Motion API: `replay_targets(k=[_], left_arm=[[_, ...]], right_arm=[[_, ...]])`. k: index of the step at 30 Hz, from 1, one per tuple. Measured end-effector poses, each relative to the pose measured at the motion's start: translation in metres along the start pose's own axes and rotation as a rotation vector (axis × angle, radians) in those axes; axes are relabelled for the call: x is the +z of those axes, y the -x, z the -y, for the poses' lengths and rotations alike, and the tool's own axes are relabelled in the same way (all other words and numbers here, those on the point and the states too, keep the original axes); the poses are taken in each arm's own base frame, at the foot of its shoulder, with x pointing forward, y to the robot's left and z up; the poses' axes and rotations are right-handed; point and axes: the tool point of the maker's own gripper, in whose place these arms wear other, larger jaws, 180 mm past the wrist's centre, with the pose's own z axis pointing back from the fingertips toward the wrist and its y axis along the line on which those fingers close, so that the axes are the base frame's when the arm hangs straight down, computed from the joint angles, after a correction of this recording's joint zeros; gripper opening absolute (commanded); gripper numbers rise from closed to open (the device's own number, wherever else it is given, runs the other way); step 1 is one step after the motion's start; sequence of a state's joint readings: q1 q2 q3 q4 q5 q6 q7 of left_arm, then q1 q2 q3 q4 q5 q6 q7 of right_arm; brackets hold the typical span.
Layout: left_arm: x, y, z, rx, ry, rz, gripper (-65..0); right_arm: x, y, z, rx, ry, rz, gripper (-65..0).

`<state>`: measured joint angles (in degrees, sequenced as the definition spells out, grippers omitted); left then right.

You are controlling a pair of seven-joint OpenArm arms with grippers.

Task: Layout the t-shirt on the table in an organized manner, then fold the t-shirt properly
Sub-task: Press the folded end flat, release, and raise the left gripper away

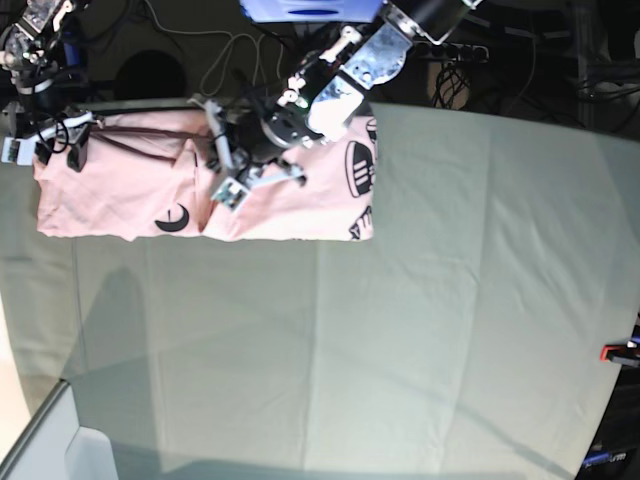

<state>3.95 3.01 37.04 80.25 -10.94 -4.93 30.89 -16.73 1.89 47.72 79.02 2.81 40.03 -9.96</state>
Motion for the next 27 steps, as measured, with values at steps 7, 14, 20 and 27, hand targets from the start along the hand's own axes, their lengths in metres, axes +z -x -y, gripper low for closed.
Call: replay_targets(k=[7, 14, 20, 27], left_arm=[[0.031, -0.053, -0.010, -0.066, -0.014, 0.193, -65.0], [0.050, -0.017, -0.086, 0.128, -0.150, 0.146, -65.0], [0.041, 0.015, -0.104, 0.283, -0.143, 0.070, -65.0], [-0.002, 0.034, -0.047, 0.136, 0.014, -0.072, -65.0]], right_arm=[[-0.004, -0.010, 0.004, -0.007, 0.014, 0.023, -29.2], [-0.002, -0.034, 0.032, -0.052, 0.102, 0.100, -29.3], [-0.007, -0.048, 0.034, -0.042, 0.099, 0.129, -29.3], [-0.024, -0.042, 0.031, -0.018, 0.103, 0.082, -29.3]])
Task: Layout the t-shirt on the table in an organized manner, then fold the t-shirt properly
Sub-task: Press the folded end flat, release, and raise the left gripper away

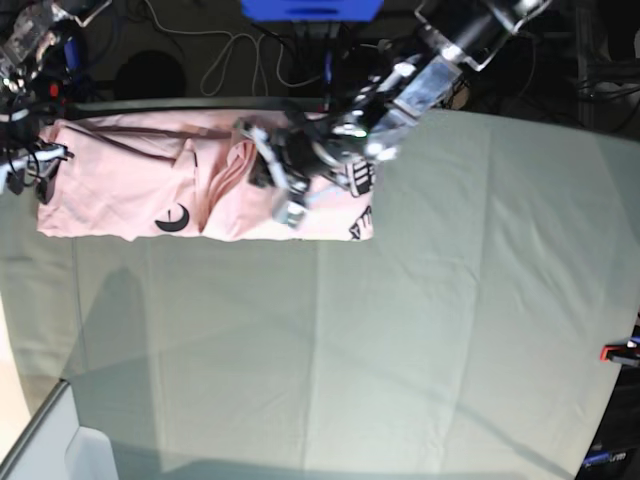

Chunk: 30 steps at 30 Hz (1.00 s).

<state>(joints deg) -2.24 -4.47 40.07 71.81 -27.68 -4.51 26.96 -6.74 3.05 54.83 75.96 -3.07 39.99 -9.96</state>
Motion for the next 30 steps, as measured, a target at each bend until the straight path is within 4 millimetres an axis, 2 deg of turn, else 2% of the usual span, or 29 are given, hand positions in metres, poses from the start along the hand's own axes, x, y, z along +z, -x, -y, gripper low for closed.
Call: replay_targets(k=[3, 5, 11, 17, 22, 24, 26, 28, 30], left_arm=[[-0.016, 0.003, 0.027, -0.065, 0.054, -0.040, -65.0], [-0.021, -0.005, 0.038, -0.066, 0.073, -0.028, -65.0], [-0.024, -0.011, 0.046, -0.060, 0.088, -0.014, -65.0], [-0.007, -0.032, 0.049, -0.096, 0.104, 0.054, -65.0], [0.015, -0.046, 0.052, -0.053, 0.155, 0.109, -65.0], [0.025, -0.049, 0.041, -0.025, 0.152, 0.117, -65.0], [0.038, -0.058, 0.017, 0.028, 0.121, 0.152, -65.0], [0.056, -0.068, -0.014, 0.102, 0.073, 0.202, -65.0], [0.080, -0.068, -0.061, 0.177, -0.020, 0.244, -65.0]], right_arm=[[-0.007, 0.013, -0.003, 0.015, 0.002, -0.052, -29.3], [-0.009, 0.020, -0.003, 0.030, 0.004, -0.081, -29.3], [-0.012, 0.018, 0.001, 0.030, 0.005, -0.078, -29.2], [-0.021, 0.036, 0.010, -0.004, -0.001, -0.135, -29.2], [-0.027, 0.035, 0.016, -0.009, -0.007, -0.143, -29.1], [-0.026, 0.041, 0.016, -0.013, -0.011, -0.154, -29.1], [-0.026, 0.044, 0.013, -0.017, -0.015, -0.157, -29.4], [-0.027, 0.044, 0.009, -0.003, -0.030, -0.161, -29.6], [-0.028, 0.047, 0.000, 0.023, -0.057, -0.171, -29.6]])
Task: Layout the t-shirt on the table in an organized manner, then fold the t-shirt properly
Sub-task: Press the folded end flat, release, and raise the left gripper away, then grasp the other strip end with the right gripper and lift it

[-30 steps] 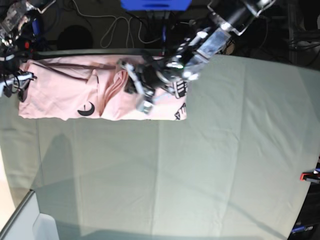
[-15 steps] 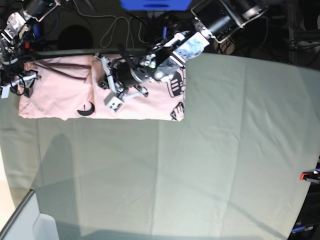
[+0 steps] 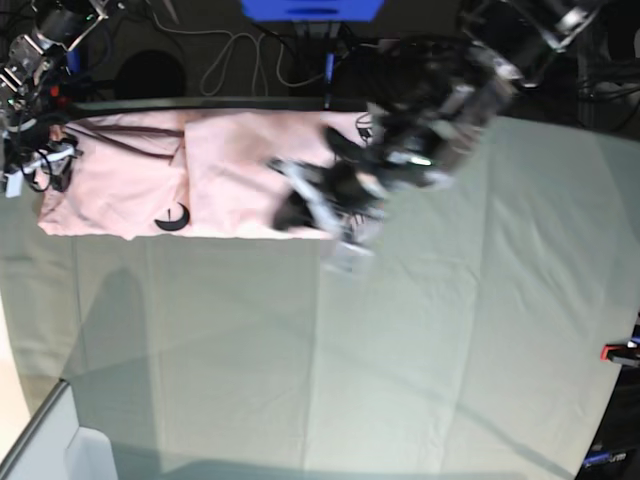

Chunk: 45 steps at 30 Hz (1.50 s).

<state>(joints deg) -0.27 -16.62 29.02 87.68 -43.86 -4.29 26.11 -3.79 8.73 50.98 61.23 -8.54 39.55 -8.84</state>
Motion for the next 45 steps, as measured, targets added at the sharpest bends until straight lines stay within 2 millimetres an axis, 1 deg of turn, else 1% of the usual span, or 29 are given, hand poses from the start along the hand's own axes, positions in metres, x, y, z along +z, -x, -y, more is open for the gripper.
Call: replay_targets(k=[4, 5, 7, 10, 11, 12, 13, 14, 17, 23, 25, 28, 31, 36, 38, 40, 42, 45], left_arm=[[0.046, -0.007, -0.077, 0.133, -0.184, 0.070, -65.0], [0.057, -0.009, -0.092, 0.164, -0.217, 0.086, -65.0], [0.084, -0.021, -0.125, 0.202, -0.309, 0.156, -65.0], [0.119, -0.032, -0.160, 0.252, -0.413, 0.240, -65.0], [0.128, -0.032, -0.168, 0.265, -0.439, 0.256, -65.0], [0.135, -0.032, -0.174, 0.275, -0.458, 0.266, -65.0], [0.140, -0.031, -0.179, 0.285, -0.474, 0.276, -65.0], [0.144, -0.031, -0.183, 0.290, -0.485, 0.279, -65.0], [0.150, -0.035, -0.188, 0.295, -0.501, 0.297, -65.0], [0.151, -0.036, -0.189, 0.296, -0.505, 0.299, -65.0], [0.151, -0.036, -0.189, 0.296, -0.505, 0.299, -65.0], [0.151, -0.036, -0.189, 0.296, -0.504, 0.300, -65.0], [0.151, -0.036, -0.189, 0.296, -0.503, 0.301, -65.0], [0.152, -0.037, -0.189, 0.294, -0.505, 0.301, -65.0], [0.153, -0.036, -0.190, 0.293, -0.507, 0.299, -65.0], [0.156, -0.036, -0.192, 0.297, -0.516, 0.304, -65.0], [0.169, -0.036, -0.200, 0.312, -0.545, 0.327, -65.0], [0.192, -0.034, -0.215, 0.326, -0.608, 0.355, -65.0]], right_arm=[[-0.001, 0.004, -0.016, 0.042, -0.045, -0.003, -29.3], [-0.001, 0.004, -0.017, 0.049, -0.051, -0.005, -29.3], [-0.002, 0.004, -0.019, 0.054, -0.055, -0.009, -29.2], [-0.003, 0.003, -0.020, 0.058, -0.060, -0.008, -29.7], [-0.003, 0.003, -0.020, 0.058, -0.059, -0.008, -30.5], [-0.003, 0.003, -0.020, 0.058, -0.060, -0.008, -32.7], [-0.003, 0.003, -0.021, 0.058, -0.060, -0.008, -36.7], [-0.003, 0.002, -0.021, 0.057, -0.061, -0.005, -42.3], [-0.004, 0.001, -0.024, 0.052, -0.068, -0.001, -65.0], [-0.005, -0.004, -0.023, 0.057, -0.062, 0.001, -65.0], [-0.002, -0.009, -0.022, 0.107, -0.047, -0.017, -65.0], [0.011, -0.035, -0.025, 0.151, -0.034, 0.061, -65.0], [0.028, -0.050, -0.035, 0.195, -0.025, 0.119, -65.0], [0.053, -0.057, -0.061, 0.225, -0.029, 0.164, -65.0], [0.061, -0.063, -0.074, 0.254, -0.043, 0.186, -65.0], [0.070, -0.070, -0.092, 0.269, -0.062, 0.215, -65.0], [0.079, -0.073, -0.114, 0.268, -0.098, 0.243, -65.0], [0.086, -0.069, -0.148, 0.289, -0.175, 0.243, -65.0]])
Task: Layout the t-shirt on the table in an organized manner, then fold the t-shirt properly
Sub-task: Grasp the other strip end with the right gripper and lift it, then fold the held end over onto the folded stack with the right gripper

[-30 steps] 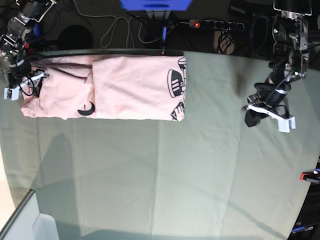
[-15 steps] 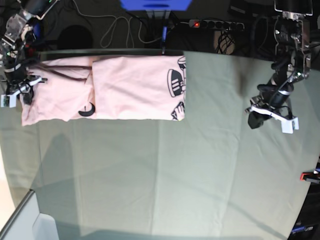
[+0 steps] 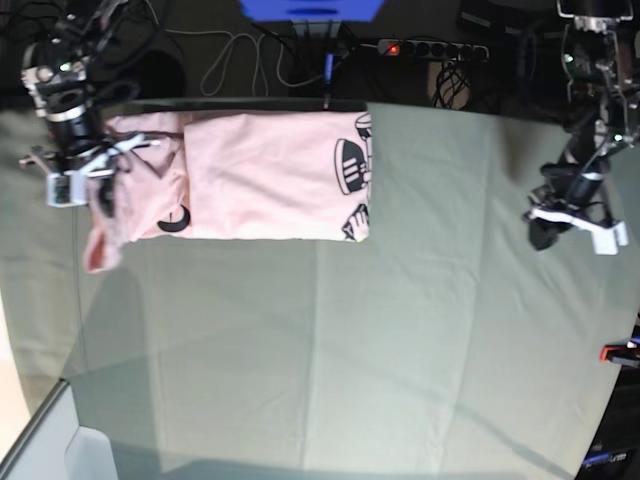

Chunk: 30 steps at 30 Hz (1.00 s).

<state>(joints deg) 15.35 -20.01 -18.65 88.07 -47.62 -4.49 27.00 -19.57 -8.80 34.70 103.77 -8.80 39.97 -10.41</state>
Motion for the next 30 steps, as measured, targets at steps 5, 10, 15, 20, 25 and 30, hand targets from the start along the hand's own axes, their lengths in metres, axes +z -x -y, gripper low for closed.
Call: replay_targets(k=[5, 10, 15, 20, 25, 30], left_arm=[[0.017, -0.017, -0.033, 0.029, -0.078, 0.054, -65.0], [0.041, -0.030, -0.071, 0.054, -0.173, 0.103, -65.0], [0.060, -0.036, -0.096, 0.067, -0.237, 0.130, -65.0], [0.070, -0.038, -0.107, 0.075, -0.269, 0.144, -65.0], [0.072, -0.032, -0.109, 0.072, -0.274, 0.129, -65.0], [0.072, -0.031, -0.109, 0.077, -0.274, 0.129, -65.0]], right_arm=[[-0.005, -0.005, -0.072, 0.020, -0.198, 0.011, -65.0], [-0.003, -0.009, -0.127, 0.034, -0.350, 0.022, -65.0], [-0.006, -0.015, -0.171, 0.035, -0.469, 0.038, -65.0], [-0.010, -0.012, -0.210, 0.034, -0.580, 0.030, -65.0], [-0.008, -0.012, -0.234, 0.032, -0.645, 0.033, -65.0], [-0.019, -0.008, -0.240, 0.030, -0.662, 0.017, -65.0]])
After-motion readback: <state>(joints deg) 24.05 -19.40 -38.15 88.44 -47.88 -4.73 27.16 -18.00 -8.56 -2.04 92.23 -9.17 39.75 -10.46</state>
